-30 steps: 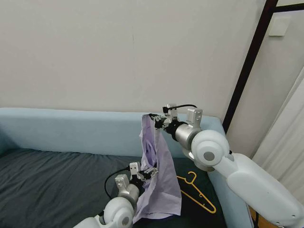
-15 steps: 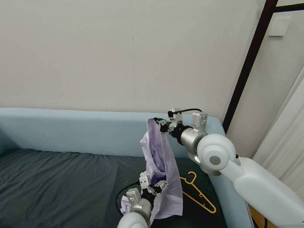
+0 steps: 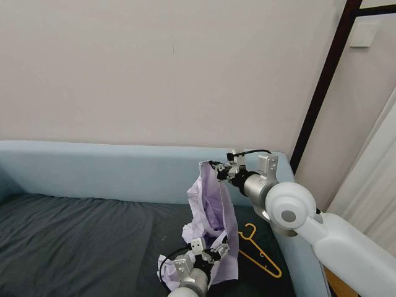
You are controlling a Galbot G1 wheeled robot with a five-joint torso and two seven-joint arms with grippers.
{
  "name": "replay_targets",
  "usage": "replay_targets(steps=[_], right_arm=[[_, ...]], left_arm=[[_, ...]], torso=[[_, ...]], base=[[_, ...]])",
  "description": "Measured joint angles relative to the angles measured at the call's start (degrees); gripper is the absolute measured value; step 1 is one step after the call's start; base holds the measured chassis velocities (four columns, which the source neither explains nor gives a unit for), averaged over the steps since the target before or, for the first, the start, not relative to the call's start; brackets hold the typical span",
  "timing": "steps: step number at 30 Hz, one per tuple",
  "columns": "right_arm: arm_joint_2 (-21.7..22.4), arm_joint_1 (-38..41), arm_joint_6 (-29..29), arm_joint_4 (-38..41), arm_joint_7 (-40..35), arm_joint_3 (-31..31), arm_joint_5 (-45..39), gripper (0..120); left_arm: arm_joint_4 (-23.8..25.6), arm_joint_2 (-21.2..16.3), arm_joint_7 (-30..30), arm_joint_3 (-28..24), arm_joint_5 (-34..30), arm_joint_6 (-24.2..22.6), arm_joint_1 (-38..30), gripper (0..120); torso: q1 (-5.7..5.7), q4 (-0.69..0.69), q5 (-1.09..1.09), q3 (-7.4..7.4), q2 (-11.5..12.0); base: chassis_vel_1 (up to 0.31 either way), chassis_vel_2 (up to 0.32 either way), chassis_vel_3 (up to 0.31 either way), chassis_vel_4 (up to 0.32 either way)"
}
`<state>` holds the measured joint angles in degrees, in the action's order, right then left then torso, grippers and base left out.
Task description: Pick up the clothes from the sofa and hang them on the clothes hanger.
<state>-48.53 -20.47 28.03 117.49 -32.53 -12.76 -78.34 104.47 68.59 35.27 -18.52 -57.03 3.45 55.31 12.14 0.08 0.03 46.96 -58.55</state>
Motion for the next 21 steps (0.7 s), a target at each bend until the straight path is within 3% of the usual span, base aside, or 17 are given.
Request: replay_targets(steps=[6,21], right_arm=[[1.0,-0.6,0.1,0.2,0.1,0.4,-0.1,0],[4.1,-3.2,0.3,2.3,0.4,1.6,-0.6,0]], left_arm=[[3.1,-1.3,0.1,2.0,0.0,1.8,3.2,95],[-0.3,4.8,0.3,4.6,-8.7,3.9,3.2,93]], torso=[[-0.01,-0.02,0.00,0.00,0.0],[0.00,-0.01,0.00,0.00,0.0]], base=[[0.000,0.000,0.000,0.000],[0.000,0.000,0.000,0.000]])
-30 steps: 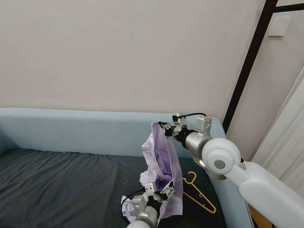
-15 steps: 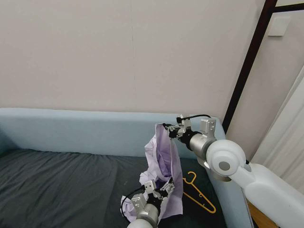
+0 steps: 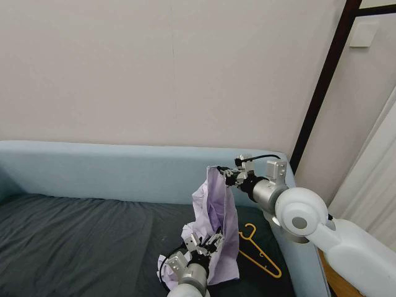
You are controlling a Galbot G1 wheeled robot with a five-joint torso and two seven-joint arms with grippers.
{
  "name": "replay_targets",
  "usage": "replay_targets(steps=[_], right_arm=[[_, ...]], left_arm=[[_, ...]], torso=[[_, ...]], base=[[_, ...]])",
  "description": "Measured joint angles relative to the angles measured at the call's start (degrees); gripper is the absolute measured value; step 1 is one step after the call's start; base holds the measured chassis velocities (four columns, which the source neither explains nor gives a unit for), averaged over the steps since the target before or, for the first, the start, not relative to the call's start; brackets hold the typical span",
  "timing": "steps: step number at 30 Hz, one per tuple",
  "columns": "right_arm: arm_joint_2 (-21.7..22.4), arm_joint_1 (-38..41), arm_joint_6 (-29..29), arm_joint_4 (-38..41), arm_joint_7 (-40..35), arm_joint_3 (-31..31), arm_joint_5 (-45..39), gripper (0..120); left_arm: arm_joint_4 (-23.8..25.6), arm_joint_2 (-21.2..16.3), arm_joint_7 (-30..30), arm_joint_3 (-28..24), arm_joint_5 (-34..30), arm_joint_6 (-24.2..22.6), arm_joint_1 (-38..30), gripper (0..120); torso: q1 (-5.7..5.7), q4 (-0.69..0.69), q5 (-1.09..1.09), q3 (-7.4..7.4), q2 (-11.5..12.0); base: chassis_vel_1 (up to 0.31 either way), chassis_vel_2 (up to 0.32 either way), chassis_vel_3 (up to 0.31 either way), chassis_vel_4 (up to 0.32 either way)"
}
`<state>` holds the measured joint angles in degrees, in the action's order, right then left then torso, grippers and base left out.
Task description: Pick up the clothes from the sofa and hang them on the clothes hanger.
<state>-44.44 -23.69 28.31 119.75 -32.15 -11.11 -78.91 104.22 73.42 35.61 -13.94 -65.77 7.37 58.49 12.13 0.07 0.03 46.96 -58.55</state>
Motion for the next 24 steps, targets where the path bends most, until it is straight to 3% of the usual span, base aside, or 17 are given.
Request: replay_targets(steps=[12,24], right_arm=[[1.0,0.2,0.1,1.3,-0.1,0.3,-1.5,0],[2.1,-1.0,0.2,2.1,-0.3,1.5,-2.3,0]], left_arm=[[-2.8,3.1,0.1,-0.7,-2.8,-0.4,-1.8,93],[-5.5,3.6,0.1,0.1,-3.6,-0.1,-3.0,93]], torso=[[0.00,-0.01,0.00,0.00,0.0],[0.00,-0.01,0.00,0.00,0.0]], base=[[0.000,0.000,0.000,0.000],[0.000,0.000,0.000,0.000]])
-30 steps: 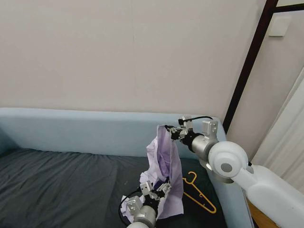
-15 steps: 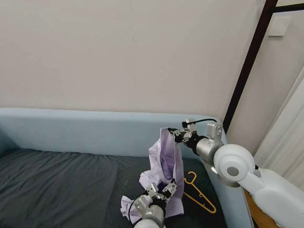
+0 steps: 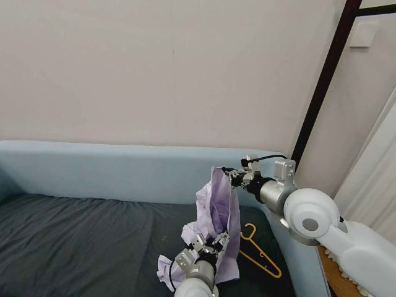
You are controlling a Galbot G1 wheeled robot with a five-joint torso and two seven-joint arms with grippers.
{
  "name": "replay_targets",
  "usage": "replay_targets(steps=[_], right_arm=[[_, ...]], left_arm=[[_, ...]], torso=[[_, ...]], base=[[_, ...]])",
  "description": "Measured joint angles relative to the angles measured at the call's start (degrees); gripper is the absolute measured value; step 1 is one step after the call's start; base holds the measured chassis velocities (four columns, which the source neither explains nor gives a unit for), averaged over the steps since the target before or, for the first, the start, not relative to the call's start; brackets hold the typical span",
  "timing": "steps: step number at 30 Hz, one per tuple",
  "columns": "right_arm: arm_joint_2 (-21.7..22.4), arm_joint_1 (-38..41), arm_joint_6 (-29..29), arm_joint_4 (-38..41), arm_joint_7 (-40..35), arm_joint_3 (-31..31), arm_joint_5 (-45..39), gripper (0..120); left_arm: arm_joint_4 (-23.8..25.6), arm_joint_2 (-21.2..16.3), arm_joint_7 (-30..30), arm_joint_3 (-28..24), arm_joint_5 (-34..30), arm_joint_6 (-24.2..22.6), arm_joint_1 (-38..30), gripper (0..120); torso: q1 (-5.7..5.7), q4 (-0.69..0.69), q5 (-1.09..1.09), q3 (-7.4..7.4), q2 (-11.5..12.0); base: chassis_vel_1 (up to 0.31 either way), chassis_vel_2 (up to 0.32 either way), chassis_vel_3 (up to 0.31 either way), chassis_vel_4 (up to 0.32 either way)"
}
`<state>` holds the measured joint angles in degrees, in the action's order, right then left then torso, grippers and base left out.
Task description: Pick up the clothes from the sofa and hang them on the clothes hanger.
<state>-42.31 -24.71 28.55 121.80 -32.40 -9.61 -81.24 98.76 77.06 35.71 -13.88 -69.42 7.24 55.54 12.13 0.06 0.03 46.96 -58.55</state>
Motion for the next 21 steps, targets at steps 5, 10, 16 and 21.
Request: replay_targets(steps=[5,10,16,21], right_arm=[[0.5,-0.1,0.0,1.2,-0.6,0.5,-1.1,0],[1.3,0.0,0.0,2.4,-1.1,1.6,-2.6,0],[1.4,0.0,0.0,2.7,-1.5,2.0,-3.6,0],[1.4,1.1,0.0,3.3,-2.3,1.9,-5.0,0]], left_arm=[[-4.2,2.4,-0.1,0.0,-0.1,-0.3,-1.8,93],[-8.6,4.7,-0.3,-0.4,1.1,-0.4,-3.4,93],[-10.4,5.3,-0.8,-1.0,2.2,-0.4,-3.7,92],[-11.8,6.5,-1.4,-1.4,3.3,-0.3,-3.7,91]], torso=[[0.00,0.01,0.00,0.00,0.0],[0.01,0.01,0.00,0.00,0.0],[0.00,0.00,0.00,0.00,0.0],[0.00,0.01,0.01,0.00,0.0]], base=[[0.000,0.000,0.000,0.000],[0.000,0.000,0.000,0.000],[0.000,0.000,0.000,0.000],[0.000,0.000,0.000,0.000]])
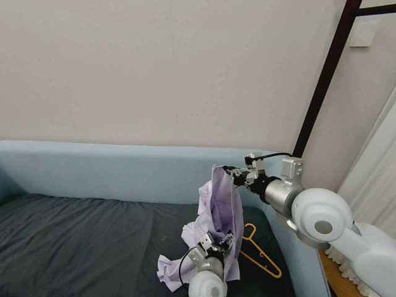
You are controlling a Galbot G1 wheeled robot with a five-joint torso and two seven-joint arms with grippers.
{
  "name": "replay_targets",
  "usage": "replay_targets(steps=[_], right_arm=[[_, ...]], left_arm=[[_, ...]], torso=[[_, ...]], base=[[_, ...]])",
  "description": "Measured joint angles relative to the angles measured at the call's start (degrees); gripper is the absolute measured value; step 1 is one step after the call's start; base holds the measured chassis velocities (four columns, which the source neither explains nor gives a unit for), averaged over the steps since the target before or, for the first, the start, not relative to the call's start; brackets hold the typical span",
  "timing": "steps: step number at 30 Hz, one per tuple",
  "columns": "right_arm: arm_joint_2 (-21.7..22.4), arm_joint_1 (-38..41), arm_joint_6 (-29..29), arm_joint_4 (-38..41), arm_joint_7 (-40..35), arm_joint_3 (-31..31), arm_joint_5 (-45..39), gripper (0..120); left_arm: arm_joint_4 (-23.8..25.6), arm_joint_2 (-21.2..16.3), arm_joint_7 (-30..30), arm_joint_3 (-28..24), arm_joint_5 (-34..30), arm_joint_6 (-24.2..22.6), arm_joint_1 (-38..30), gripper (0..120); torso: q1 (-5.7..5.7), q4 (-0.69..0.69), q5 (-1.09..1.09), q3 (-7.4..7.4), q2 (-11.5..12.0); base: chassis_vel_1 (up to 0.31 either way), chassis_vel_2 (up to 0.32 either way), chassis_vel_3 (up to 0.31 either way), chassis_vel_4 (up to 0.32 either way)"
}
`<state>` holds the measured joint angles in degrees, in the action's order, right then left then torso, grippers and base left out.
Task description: Pick up the clothes from the sofa and hang them on the clothes hanger.
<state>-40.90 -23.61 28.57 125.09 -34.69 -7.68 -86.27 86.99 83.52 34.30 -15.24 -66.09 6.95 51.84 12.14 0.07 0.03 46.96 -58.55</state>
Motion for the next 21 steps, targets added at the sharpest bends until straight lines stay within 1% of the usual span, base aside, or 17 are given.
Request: replay_targets(steps=[4,8,12,13,14,15,19,20,21], right_arm=[[-0.1,0.9,0.0,0.0,-0.4,-0.4,-0.7,0],[0.1,0.9,0.0,0.0,-0.5,-0.5,-0.8,0],[0.1,0.6,0.0,0.1,-0.7,-0.6,-0.9,0],[0.0,0.6,0.0,0.2,-0.8,-0.6,-1.0,0],[0.0,0.6,0.0,0.2,-0.9,-0.7,-1.2,0],[0.0,0.6,0.0,0.2,-0.9,-0.7,-1.2,0],[-0.2,1.3,0.0,0.3,-1.3,-0.8,-1.7,0],[-0.2,1.3,0.0,0.3,-1.3,-0.8,-1.7,0],[-0.2,1.4,0.0,0.3,-1.4,-0.8,-1.9,0]], left_arm=[[-0.8,0.0,-0.7,-0.6,1.9,0.3,0.2,85],[-1.3,0.1,-1.2,-0.7,5.5,1.3,0.4,83],[-1.5,-0.1,-1.2,-1.1,6.4,1.5,0.6,82],[-1.8,0.0,-1.2,-1.1,6.6,1.5,0.5,79],[-2.1,0.2,-1.2,-1.0,6.7,1.5,0.5,74],[-2.1,0.2,-1.2,-1.0,6.7,1.5,0.5,74],[-3.1,0.6,-1.4,-1.0,7.1,1.7,0.5,56],[-3.1,0.6,-1.4,-1.0,7.1,1.7,0.5,56],[-3.4,0.7,-1.4,-1.1,7.2,1.8,0.5,53]], torso=[[0.00,-0.01,0.00,0.00,0.0],[0.00,-0.01,0.00,0.00,0.0],[0.00,0.00,0.00,0.00,0.0],[0.00,0.00,0.00,0.00,0.0],[0.00,0.00,0.00,0.00,0.0],[0.00,0.00,0.00,0.00,0.0],[0.00,0.00,0.00,0.00,0.0],[0.00,0.00,0.00,0.00,0.0],[0.00,0.00,0.00,0.00,0.0]], base=[[0.000,0.000,0.000,0.000],[0.000,0.000,0.000,0.000],[0.000,0.000,0.000,0.000],[0.000,0.000,0.000,0.000],[0.000,0.000,0.000,0.000],[0.000,0.000,0.000,0.000],[0.000,0.000,0.000,0.000],[0.000,0.000,0.000,0.000],[0.000,0.000,0.000,0.000]])
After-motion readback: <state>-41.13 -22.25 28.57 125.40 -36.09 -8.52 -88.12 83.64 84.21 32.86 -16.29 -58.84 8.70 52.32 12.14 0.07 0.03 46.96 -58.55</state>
